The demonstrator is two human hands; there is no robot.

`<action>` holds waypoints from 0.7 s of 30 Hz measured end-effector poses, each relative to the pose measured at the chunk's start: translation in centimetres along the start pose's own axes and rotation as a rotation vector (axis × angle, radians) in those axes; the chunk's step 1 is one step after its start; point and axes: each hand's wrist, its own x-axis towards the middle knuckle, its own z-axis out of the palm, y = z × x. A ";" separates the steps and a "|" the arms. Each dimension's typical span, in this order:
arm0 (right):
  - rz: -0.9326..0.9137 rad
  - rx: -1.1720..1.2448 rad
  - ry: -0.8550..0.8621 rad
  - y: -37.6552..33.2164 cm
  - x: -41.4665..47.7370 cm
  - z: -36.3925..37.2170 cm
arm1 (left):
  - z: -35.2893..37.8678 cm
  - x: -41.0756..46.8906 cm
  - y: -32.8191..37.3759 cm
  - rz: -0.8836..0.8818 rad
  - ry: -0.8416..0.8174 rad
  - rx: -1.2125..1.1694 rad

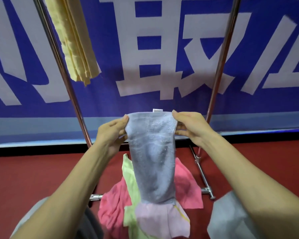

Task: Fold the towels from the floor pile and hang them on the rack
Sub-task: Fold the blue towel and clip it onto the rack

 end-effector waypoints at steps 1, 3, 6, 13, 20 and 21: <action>0.021 0.004 -0.015 0.2 -0.2 0.2 | 0.1 -0.4 -0.3 -0.054 -0.011 -0.032; 0.066 0.044 -0.049 0.7 -0.8 0.6 | 0.3 -1.0 -0.6 -0.137 -0.020 -0.097; 0.117 0.145 -0.107 1.3 -1.5 1.5 | 0.5 -1.6 -0.9 -0.188 -0.016 -0.180; 0.094 0.174 -0.153 0.9 -1.3 2.6 | 0.8 -1.5 -0.5 -0.069 -0.021 -0.118; 0.013 -0.036 -0.116 1.0 -2.3 3.0 | 2.1 -2.3 -1.7 0.019 0.016 0.036; -0.007 -0.078 -0.110 1.1 -2.6 3.3 | 2.4 -2.5 -1.9 0.029 0.015 0.056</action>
